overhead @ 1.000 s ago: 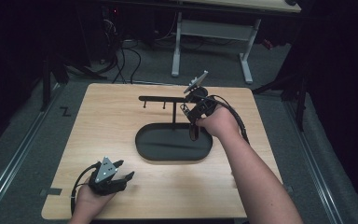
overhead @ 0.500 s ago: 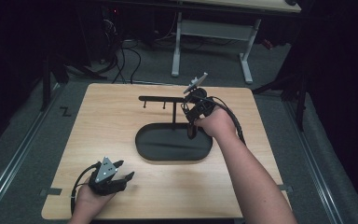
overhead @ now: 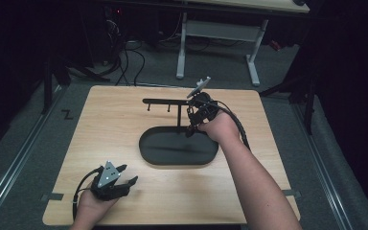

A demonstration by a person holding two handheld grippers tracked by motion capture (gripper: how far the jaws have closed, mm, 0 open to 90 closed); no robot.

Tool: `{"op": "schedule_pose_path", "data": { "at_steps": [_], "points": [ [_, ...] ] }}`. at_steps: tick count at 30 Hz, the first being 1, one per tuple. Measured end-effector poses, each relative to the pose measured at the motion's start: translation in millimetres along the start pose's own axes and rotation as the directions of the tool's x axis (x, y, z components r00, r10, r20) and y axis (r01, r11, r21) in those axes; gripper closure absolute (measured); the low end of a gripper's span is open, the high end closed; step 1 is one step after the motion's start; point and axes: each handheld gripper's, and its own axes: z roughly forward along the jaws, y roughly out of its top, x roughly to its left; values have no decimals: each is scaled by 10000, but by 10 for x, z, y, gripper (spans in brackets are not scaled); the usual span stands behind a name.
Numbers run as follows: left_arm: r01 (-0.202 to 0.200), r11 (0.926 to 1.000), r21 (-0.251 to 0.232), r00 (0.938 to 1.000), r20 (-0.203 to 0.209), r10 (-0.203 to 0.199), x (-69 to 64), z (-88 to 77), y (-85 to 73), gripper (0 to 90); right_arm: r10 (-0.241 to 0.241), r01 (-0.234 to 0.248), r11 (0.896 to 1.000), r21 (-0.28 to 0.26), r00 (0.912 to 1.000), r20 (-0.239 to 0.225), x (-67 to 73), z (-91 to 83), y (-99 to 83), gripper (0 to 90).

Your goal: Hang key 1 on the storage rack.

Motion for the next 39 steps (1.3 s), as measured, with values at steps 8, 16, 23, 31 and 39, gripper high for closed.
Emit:
{"op": "schedule_pose_path", "data": {
  "at_steps": [8, 16, 23, 31, 39],
  "points": [
    [-3, 10000, 13, 10000, 16, 3, 0, 1, 0, 394, 77, -78, 9999, -150, 10000, -31, 18, -21, -7, 739],
    [-2, 10000, 11, 10000, -3, 2, -3, 11, 0, 394, -34, 30, 9996, -291, 9999, -159, 15, -130, -132, 693],
    [28, 10000, 57, 10000, -40, -28, -8, 24, 0, 394, -34, 26, 9991, -432, 9998, -204, 9, -254, -378, 665],
    [-12, 9999, 121, 10000, -36, 13, -20, 35, 5, 393, 188, -193, 9993, -320, 9997, -174, -125, -276, -842, 618],
    [-42, 9998, 212, 10000, -15, 42, -30, 52, 3, 393, 902, -902, 9959, -44, 9959, -99, -352, -130, -1293, 613]
  ]
}}
